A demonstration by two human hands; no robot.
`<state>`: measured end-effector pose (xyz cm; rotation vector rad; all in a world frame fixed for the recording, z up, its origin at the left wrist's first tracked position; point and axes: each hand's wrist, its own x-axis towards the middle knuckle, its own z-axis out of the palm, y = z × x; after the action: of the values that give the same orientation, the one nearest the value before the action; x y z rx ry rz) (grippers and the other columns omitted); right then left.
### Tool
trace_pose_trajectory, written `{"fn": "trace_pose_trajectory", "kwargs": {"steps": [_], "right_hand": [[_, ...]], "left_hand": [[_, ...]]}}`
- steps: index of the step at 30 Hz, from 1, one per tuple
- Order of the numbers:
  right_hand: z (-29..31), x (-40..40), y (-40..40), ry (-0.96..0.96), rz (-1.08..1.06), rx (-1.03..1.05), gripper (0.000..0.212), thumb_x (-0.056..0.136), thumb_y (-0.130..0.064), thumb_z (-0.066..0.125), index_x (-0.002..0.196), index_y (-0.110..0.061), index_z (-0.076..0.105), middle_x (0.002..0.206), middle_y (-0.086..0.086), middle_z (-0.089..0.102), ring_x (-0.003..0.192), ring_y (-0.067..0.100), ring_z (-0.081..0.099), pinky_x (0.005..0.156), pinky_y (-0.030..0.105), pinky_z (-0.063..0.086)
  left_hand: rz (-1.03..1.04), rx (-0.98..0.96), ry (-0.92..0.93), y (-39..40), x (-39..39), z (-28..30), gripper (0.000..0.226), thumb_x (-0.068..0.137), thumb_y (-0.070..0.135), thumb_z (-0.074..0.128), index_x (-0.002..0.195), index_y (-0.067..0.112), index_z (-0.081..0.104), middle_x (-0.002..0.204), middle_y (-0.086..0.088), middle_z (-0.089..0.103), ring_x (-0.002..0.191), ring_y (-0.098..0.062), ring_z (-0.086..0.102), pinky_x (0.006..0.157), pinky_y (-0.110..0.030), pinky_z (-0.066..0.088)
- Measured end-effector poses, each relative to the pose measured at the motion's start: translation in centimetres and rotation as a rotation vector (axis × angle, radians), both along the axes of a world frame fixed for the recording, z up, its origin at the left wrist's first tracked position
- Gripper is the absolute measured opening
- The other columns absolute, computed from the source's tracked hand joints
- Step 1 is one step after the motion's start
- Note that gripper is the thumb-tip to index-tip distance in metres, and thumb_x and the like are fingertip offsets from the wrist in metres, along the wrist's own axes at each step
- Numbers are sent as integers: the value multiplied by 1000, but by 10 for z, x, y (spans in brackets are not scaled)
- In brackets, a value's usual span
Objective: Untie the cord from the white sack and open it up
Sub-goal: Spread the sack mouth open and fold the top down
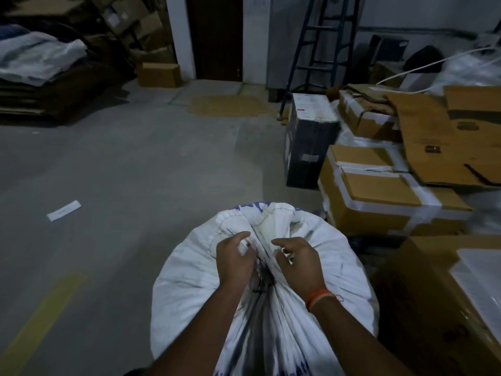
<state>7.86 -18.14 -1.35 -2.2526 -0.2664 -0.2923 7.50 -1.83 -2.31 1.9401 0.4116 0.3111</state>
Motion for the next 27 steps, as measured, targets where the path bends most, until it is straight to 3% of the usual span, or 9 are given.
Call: {"fn": "trace_pose_trajectory", "kwargs": {"steps": [4, 7, 8, 11, 13, 17, 21, 24, 27], "right_hand": [[-12, 20, 17, -55, 53, -15, 26, 88, -12, 70, 111, -23, 76, 102, -5, 68, 88, 2, 58, 84, 21, 52], [-19, 32, 28, -42, 105, -22, 30, 88, -17, 71, 116, -25, 74, 109, -3, 67, 99, 6, 61, 92, 21, 52], [-22, 34, 31, -23, 128, -35, 32, 87, -19, 73, 119, -26, 73, 112, -3, 66, 103, 9, 62, 95, 24, 52], [-32, 40, 35, 47, 190, -152, 43, 85, -27, 76, 127, -27, 69, 122, 1, 65, 112, 18, 60, 103, 30, 48], [-36, 43, 35, 90, 218, -204, 47, 85, -24, 74, 131, -27, 66, 125, 2, 65, 114, 20, 60, 106, 28, 45], [-34, 48, 30, 135, 213, -185, 48, 88, -9, 67, 134, -21, 64, 122, 8, 69, 114, 22, 63, 103, 20, 38], [-29, 47, 18, 108, 124, -178, 46, 87, -9, 71, 131, -19, 67, 107, 10, 70, 101, 24, 65, 92, 22, 43], [-20, 39, 4, 84, 111, -172, 40, 86, -11, 74, 125, -17, 71, 92, 4, 67, 87, 18, 63, 86, 27, 50], [-12, 25, -10, 84, 92, -154, 31, 86, -13, 77, 116, -13, 75, 86, 3, 66, 81, 15, 61, 80, 24, 47]], "left_hand": [[198, 84, 70, 14, 13, -19, 23, 82, 30, 79, 103, 40, 78, 120, -8, 69, 115, -28, 65, 104, -45, 53], [357, -42, 213, 17, 6, -28, 21, 87, 28, 81, 105, 38, 78, 143, -12, 49, 128, -31, 53, 112, -39, 41], [369, -112, 219, 17, 3, -34, 22, 86, 26, 82, 104, 38, 78, 145, -13, 46, 126, -31, 55, 112, -39, 44], [329, -290, 112, 17, -1, -51, 25, 80, 27, 83, 95, 46, 75, 123, -10, 67, 106, -30, 70, 93, -47, 61], [285, -358, 114, 17, -1, -53, 26, 84, 20, 81, 104, 36, 75, 110, -1, 75, 100, -23, 73, 94, -46, 61], [227, -367, 129, 20, 2, -52, 29, 85, 15, 82, 109, 30, 76, 111, 3, 76, 99, -18, 72, 96, -42, 60], [152, -329, 77, 26, 2, -41, 31, 85, 12, 81, 107, 33, 75, 116, 5, 76, 103, -19, 72, 97, -39, 59], [60, -254, 33, 33, -7, -35, 36, 85, 16, 80, 113, 38, 74, 118, 14, 75, 109, -25, 72, 101, -45, 57], [-21, -184, 14, 41, -22, -26, 38, 86, 13, 78, 115, 37, 75, 121, 14, 73, 111, -24, 71, 104, -44, 56]]}}
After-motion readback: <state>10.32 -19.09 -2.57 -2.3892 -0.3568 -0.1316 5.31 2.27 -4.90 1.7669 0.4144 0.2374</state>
